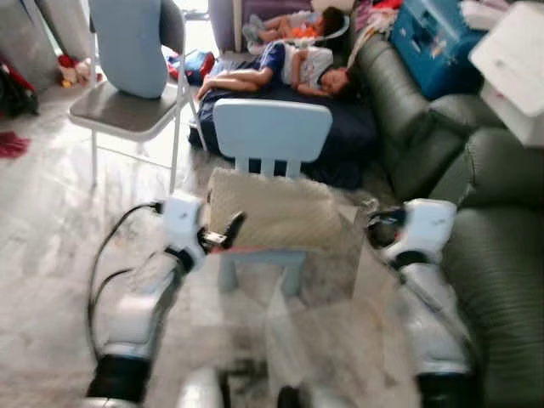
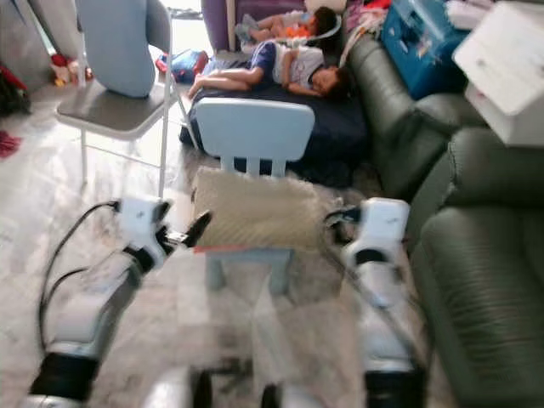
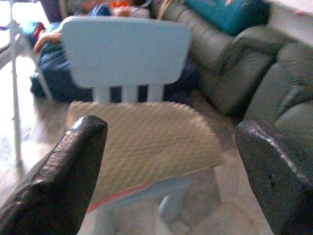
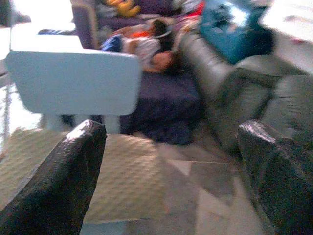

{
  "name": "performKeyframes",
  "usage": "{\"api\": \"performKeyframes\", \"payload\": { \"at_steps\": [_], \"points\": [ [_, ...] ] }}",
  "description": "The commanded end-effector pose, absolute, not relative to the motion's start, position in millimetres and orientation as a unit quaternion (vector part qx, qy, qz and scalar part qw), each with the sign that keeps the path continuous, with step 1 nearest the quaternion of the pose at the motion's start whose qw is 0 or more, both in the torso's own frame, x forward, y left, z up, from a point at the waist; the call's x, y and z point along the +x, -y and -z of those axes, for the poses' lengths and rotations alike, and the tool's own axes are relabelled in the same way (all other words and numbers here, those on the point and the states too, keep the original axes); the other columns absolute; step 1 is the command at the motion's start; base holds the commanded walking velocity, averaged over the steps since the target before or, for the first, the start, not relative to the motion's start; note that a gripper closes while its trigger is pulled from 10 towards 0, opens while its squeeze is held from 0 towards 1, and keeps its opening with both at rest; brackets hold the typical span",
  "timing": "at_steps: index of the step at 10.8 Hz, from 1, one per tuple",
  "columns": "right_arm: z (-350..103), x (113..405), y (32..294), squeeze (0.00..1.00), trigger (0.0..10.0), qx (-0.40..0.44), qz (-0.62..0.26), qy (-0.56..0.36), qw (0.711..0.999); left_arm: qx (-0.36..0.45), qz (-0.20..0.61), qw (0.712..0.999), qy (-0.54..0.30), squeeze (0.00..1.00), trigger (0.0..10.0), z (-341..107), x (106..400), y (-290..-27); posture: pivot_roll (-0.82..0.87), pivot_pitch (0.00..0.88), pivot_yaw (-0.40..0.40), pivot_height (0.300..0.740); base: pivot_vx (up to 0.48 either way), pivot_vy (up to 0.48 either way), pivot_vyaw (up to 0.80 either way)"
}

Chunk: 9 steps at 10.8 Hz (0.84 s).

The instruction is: Move the pillow to the sofa

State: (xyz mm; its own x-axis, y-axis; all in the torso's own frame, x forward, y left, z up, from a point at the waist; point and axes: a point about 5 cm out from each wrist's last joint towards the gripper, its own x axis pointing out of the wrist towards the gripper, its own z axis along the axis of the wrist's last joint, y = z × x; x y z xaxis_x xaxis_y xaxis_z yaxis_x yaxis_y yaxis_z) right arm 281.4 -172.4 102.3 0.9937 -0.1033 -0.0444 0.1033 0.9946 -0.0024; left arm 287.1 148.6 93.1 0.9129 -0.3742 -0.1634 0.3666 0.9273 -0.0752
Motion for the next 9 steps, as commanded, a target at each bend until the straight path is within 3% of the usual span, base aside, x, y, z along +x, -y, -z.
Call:
{"api": "performKeyframes", "payload": {
  "at_steps": [1,9],
  "points": [
    [-103.2,280.9,179.4,0.00,10.0,-0.006,0.059,-0.020,0.998,-0.020,0.189,0.978,-0.088,0.00,10.0,-93.5,287.7,-145.9,0.01,0.119,-0.059,0.740,0.461,0.000,0.00],
    [-107.1,280.3,174.6,0.00,10.0,-0.019,0.025,-0.013,0.999,-0.005,0.142,0.986,-0.091,0.00,10.0,-91.4,288.3,-154.3,0.00,0.131,-0.066,0.740,0.451,0.000,0.00]
  ]
}}
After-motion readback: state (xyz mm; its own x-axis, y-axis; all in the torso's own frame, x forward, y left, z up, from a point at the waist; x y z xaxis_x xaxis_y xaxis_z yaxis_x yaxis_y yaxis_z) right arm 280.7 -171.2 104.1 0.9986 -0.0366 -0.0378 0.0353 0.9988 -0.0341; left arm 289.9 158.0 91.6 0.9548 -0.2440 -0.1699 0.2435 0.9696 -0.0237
